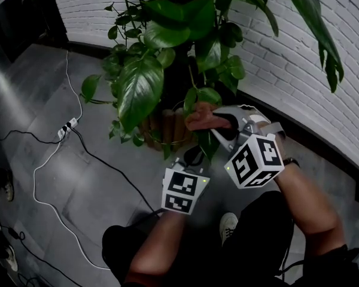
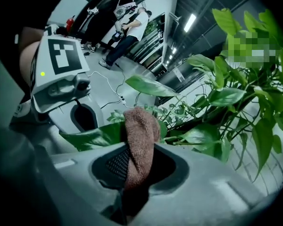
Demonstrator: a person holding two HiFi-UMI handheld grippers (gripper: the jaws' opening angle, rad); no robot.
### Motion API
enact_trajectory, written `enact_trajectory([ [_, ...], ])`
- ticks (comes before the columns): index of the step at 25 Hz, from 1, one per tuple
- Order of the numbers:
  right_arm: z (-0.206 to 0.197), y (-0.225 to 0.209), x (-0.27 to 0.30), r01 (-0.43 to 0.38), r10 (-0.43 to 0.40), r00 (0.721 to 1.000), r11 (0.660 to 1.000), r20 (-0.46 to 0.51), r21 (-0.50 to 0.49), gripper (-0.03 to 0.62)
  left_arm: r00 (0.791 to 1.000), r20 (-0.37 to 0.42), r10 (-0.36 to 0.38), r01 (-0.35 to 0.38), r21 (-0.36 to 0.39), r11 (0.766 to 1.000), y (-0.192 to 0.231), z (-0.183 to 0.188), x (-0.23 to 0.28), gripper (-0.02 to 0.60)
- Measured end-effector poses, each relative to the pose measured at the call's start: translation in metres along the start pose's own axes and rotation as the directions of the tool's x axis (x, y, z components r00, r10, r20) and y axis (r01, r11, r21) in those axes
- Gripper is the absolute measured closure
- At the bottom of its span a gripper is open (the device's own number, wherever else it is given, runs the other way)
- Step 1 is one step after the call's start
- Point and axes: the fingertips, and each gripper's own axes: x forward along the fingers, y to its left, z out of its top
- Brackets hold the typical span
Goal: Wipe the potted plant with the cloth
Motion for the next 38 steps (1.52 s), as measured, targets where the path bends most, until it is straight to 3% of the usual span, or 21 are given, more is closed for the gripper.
enact_trajectory([
  [13, 0.026, 0.051, -0.019, -0.065, 0.064, 0.998, 0.998, 0.011, 0.028, 0.53, 1.0, 0.009, -0.002, 0.002, -0.004, 1.0, 0.005, 0.0, -0.008, 0.565],
  [21, 0.028, 0.063, -0.027, -0.08, 0.079, 0.997, 0.992, 0.013, 0.093, 0.53, 1.0, 0.006, 0.005, -0.005, 0.0, 1.0, 0.011, -0.001, -0.015, 0.565],
  [30, 0.035, 0.08, -0.037, -0.14, 0.14, 0.99, 0.985, 0.011, 0.104, 0.53, 1.0, -0.004, 0.004, -0.004, 0.005, 1.0, 0.016, -0.005, -0.02, 0.565],
  [38, 0.045, 0.083, -0.053, -0.199, 0.19, 0.98, 0.958, 0.062, 0.206, 0.53, 1.0, 0.004, 0.002, -0.002, 0.004, 1.0, 0.018, -0.002, -0.025, 0.565],
])
